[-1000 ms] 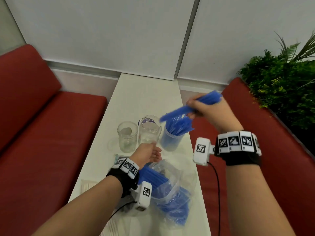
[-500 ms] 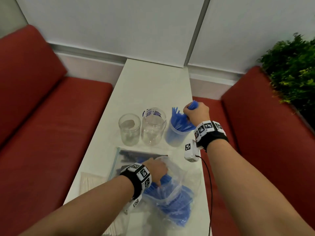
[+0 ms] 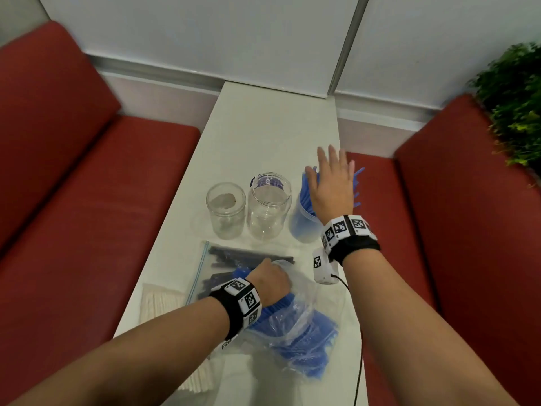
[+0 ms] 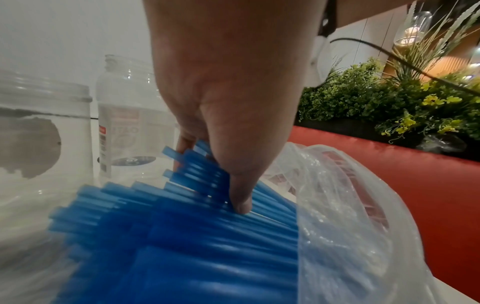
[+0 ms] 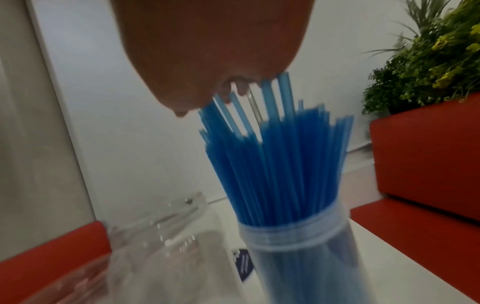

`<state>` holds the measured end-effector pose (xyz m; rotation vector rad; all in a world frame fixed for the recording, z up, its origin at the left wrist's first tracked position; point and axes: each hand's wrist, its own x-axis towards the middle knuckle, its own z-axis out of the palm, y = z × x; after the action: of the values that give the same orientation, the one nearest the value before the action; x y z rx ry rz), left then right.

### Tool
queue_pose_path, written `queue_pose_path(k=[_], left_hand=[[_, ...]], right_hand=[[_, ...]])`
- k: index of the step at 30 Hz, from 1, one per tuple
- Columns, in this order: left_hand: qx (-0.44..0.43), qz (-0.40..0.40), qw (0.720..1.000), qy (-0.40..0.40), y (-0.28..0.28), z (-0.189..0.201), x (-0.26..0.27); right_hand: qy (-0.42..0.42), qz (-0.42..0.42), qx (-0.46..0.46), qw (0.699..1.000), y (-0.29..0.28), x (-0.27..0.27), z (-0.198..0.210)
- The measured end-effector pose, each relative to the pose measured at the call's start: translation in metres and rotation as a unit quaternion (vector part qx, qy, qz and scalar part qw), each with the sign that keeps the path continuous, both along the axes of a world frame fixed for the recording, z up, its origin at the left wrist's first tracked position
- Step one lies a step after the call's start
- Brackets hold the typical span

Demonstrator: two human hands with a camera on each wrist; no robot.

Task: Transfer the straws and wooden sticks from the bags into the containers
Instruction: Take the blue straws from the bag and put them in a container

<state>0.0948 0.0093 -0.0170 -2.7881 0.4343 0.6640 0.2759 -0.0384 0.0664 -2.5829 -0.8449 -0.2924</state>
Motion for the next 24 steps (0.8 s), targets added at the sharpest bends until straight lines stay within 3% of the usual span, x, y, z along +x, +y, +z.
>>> queue_pose_path(k=[2, 4, 6, 9, 11, 13, 16, 18, 20, 22, 24], left_hand=[[0.003, 0.003, 1.000, -0.017, 0.001, 0.003, -0.003], [-0.004, 0.012, 1.000, -0.027, 0.001, 0.007, -0.006], [-0.006, 0.021, 1.000, -0.019, 0.002, 0.014, -0.007], [0.028, 0.035, 0.999, 0.019, 0.003, 0.027, -0.008], [0.068, 0.031, 0.996, 0.038, 0.005, 0.038, -0.008], [0.106, 0.010, 0.993, 0.047, 0.009, 0.056, -0.008], [0.088, 0.020, 0.995, 0.052, 0.013, 0.096, -0.008], [0.097, 0.010, 0.994, 0.043, 0.014, 0.126, -0.009], [0.070, 0.050, 0.996, 0.016, 0.010, 0.148, -0.015], [0.029, 0.048, 0.998, -0.038, 0.004, 0.172, -0.020], [-0.009, 0.081, 0.995, -0.062, 0.000, 0.205, -0.026]], right_hand=[[0.079, -0.002, -0.081, 0.994, -0.004, -0.004, -0.014], [0.096, 0.008, -0.050, 0.994, -0.009, -0.009, -0.015], [0.053, 0.021, 0.071, 0.996, -0.013, -0.015, -0.005], [-0.018, 0.043, 0.256, 0.966, -0.021, -0.037, 0.012], [0.059, 0.064, 0.318, 0.944, -0.024, -0.060, 0.016], [0.235, 0.090, 0.305, 0.919, -0.030, -0.085, 0.012], [0.403, 0.134, 0.139, 0.895, -0.048, -0.111, -0.008], [0.429, 0.162, 0.023, 0.888, -0.053, -0.127, -0.021], [0.411, 0.151, -0.026, 0.899, -0.049, -0.144, -0.027], [0.369, 0.126, 0.026, 0.920, -0.043, -0.159, -0.025], [0.350, 0.127, 0.165, 0.914, -0.042, -0.174, -0.016]])
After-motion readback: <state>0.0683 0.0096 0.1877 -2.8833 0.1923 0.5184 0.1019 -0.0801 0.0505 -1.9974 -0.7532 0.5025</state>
